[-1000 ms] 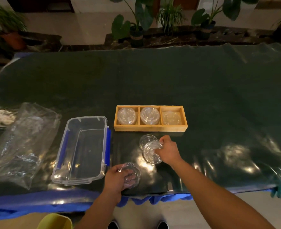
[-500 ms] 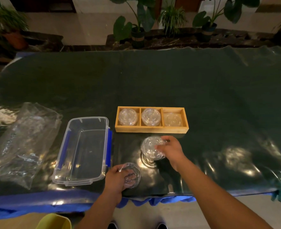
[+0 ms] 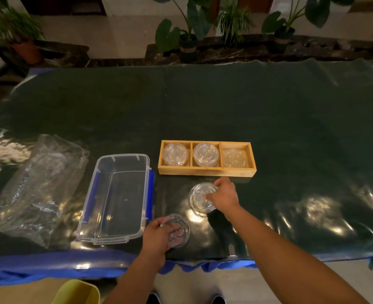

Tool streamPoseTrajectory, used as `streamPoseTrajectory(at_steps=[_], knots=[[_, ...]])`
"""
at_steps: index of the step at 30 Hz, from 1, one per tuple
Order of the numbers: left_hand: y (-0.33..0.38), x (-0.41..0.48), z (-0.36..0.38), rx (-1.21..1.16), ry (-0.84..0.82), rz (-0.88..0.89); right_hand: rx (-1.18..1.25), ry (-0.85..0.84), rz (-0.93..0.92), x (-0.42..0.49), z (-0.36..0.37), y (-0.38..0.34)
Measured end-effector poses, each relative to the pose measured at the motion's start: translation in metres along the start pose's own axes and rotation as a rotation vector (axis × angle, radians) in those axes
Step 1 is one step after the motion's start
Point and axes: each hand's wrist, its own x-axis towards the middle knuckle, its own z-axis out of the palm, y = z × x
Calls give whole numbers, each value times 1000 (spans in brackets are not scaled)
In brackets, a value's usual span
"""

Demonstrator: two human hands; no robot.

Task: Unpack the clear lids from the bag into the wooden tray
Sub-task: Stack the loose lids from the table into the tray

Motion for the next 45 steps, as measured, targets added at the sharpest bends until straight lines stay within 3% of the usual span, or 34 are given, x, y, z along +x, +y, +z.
streamPoseTrajectory(at_steps=[2, 5, 7, 9, 13, 22, 28, 37, 39, 42, 43, 45], knots=[[4, -3, 1, -18, 6, -3, 240, -32, 62, -9, -8, 3], [9, -8, 6, -79, -16, -31, 811, -117, 188, -27, -26, 8], [9, -11, 12, -107, -37, -39, 936, -235, 184, -42, -31, 11], [10, -14, 21, -144, -90, -21, 839, -300, 126, -55, -29, 14], [16, -22, 37, -209, -196, -19, 584, -253, 14, -70, -18, 15], [12, -38, 51, -116, -277, 137, 359, -161, -190, -93, -7, 18], [21, -38, 55, 23, -218, 189, 407, -139, -181, -95, -15, 25], [32, -49, 69, 68, -262, 129, 680, -83, 34, -86, -33, 29], [33, -44, 68, 258, -180, 265, 714, -44, 57, -79, -43, 30], [32, -23, 57, 1106, -97, 612, 741, 20, 63, -64, -65, 28], [34, -14, 59, 1335, -95, 641, 747, 43, 53, -54, -74, 27], [39, -2, 59, 1565, -90, 580, 738, 92, 19, -35, -88, 20]])
